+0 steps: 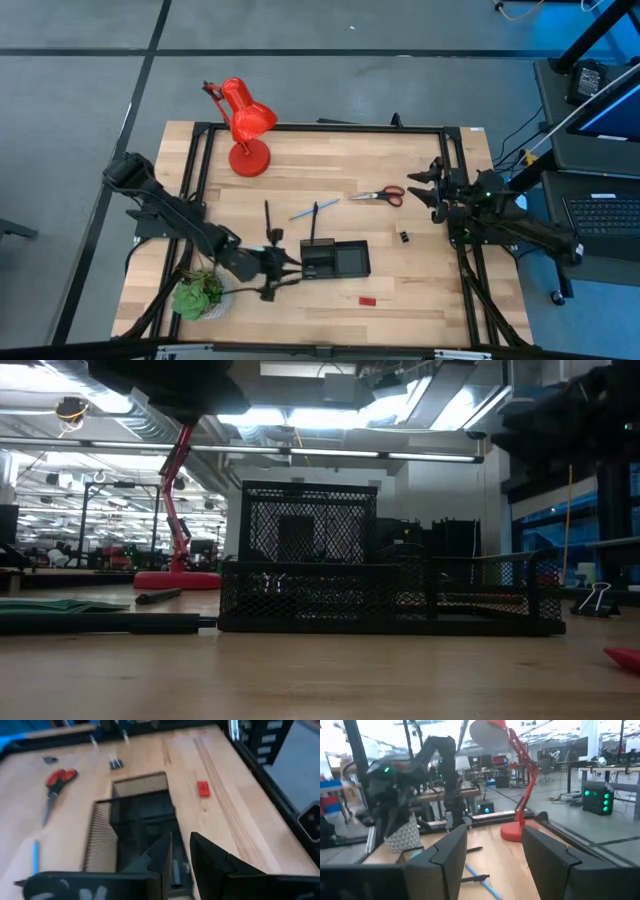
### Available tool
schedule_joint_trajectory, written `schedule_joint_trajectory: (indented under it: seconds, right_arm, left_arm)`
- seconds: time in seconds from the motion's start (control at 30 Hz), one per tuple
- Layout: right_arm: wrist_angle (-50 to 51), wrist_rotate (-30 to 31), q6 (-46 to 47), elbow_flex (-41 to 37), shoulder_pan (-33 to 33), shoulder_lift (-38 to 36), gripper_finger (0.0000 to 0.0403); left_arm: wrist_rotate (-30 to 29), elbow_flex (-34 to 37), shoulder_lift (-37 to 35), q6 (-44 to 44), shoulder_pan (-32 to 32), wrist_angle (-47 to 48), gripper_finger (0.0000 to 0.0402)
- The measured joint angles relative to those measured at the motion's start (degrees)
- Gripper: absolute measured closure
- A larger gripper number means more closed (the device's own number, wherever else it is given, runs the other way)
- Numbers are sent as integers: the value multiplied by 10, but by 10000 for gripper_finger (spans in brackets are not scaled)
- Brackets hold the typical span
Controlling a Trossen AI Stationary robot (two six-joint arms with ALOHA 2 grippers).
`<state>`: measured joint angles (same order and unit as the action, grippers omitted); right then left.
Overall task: Pick and place office supplies into organizer
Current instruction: Put the red eraser into the black desk organizer
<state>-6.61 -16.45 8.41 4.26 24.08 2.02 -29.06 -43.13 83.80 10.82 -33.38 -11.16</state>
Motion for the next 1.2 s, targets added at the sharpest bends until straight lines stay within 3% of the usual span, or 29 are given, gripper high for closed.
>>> schedule_joint_trajectory:
  seconds: [0.23, 0.53, 0.83, 1.03, 1.2]
  right_arm:
    - [20, 41, -95, 75, -105, 99, 210]
    - [131, 240, -170, 229, -289, 364, 210]
    - [312, 321, 21, 405, -483, 588, 210]
    - [323, 331, 128, 485, -585, 727, 210]
    - [331, 347, 215, 521, -630, 835, 210]
  left_arm:
    - [-23, 57, -95, -47, 4, -5, 337]
    - [-70, 76, -127, -76, 4, -7, 337]
    - [-66, 76, -127, -66, 4, -6, 337]
    - [-47, 76, -127, -65, 4, 5, 337]
    - [-42, 76, -127, -65, 4, 11, 337]
